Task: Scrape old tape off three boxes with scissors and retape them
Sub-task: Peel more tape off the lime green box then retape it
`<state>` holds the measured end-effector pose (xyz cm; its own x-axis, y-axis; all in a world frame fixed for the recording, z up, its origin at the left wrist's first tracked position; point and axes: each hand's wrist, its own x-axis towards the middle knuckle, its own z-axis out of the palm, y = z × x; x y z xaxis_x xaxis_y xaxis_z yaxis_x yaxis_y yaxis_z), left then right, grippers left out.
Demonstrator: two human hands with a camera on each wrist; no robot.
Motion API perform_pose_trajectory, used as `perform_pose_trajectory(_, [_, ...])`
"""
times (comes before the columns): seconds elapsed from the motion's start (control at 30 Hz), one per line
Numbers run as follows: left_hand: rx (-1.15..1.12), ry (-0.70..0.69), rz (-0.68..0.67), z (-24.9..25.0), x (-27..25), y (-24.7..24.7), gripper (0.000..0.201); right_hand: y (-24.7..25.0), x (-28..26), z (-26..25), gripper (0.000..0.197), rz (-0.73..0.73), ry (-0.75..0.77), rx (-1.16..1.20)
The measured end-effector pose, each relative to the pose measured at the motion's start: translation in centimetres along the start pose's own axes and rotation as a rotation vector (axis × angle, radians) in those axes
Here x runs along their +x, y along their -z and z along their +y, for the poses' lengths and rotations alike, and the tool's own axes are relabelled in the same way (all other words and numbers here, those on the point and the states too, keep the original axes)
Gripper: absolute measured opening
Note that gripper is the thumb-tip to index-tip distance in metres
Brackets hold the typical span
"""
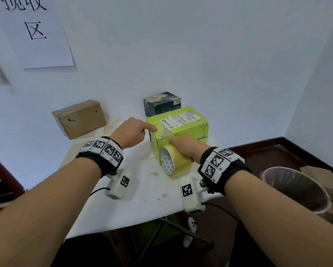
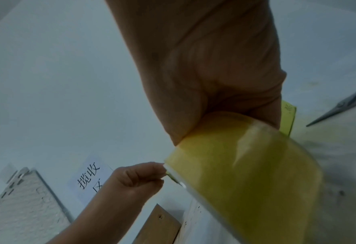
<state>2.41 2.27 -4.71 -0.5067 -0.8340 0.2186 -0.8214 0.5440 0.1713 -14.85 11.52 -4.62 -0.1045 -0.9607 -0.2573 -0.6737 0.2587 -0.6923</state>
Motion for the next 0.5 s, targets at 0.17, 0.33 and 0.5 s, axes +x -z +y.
perform_pose_trajectory(0.17, [0.045,-0.049,-0.136,0.7,-1.0,0.6,0.04,-0.2,-0.2,0.2,0.048,0.02,-0.001,0.083])
perform_pose_trajectory(0.33, [-0.022,-0.027,-0.243,0.8,-1.7,0.7,0.033,-0.6,-0.7,0.3,0.049,0.033,0.0,0.089])
perform_pose_trajectory(0.5, [-0.122,-0.007,-0.145,1.0,-2.3,-0.7,0.039,-0.9,-0.8,0.4,0.051,0.035,0.012,0.093])
